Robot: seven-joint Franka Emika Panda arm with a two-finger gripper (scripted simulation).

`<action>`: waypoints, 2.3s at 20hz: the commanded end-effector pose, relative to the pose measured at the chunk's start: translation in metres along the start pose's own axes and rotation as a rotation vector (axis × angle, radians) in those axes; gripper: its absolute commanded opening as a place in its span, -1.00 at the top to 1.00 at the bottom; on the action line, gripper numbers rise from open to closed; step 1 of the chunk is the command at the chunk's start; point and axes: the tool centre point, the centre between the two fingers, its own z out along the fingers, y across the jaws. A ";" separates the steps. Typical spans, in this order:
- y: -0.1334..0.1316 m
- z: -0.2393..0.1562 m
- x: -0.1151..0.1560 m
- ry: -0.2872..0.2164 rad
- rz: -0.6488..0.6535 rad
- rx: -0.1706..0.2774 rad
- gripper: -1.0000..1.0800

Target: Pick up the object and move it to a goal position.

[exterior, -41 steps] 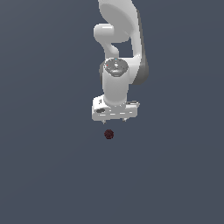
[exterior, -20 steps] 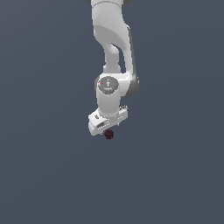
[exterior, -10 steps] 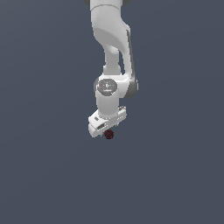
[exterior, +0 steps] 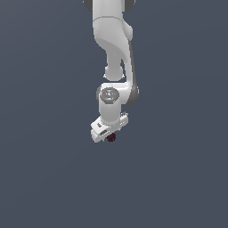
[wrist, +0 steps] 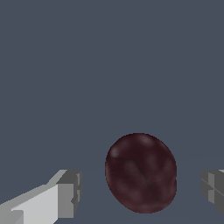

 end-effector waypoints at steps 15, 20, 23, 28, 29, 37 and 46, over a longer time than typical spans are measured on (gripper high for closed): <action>0.001 0.019 0.001 0.000 -0.002 0.000 1.00; 0.001 0.016 0.000 0.000 -0.001 -0.001 1.00; 0.001 0.010 -0.003 0.000 -0.001 -0.001 1.00; 0.002 -0.009 -0.010 0.000 -0.001 -0.001 1.00; 0.002 -0.015 -0.012 0.000 -0.001 -0.001 1.00; 0.003 -0.075 -0.034 0.000 -0.001 -0.001 1.00; 0.005 -0.169 -0.067 0.000 -0.002 0.000 1.00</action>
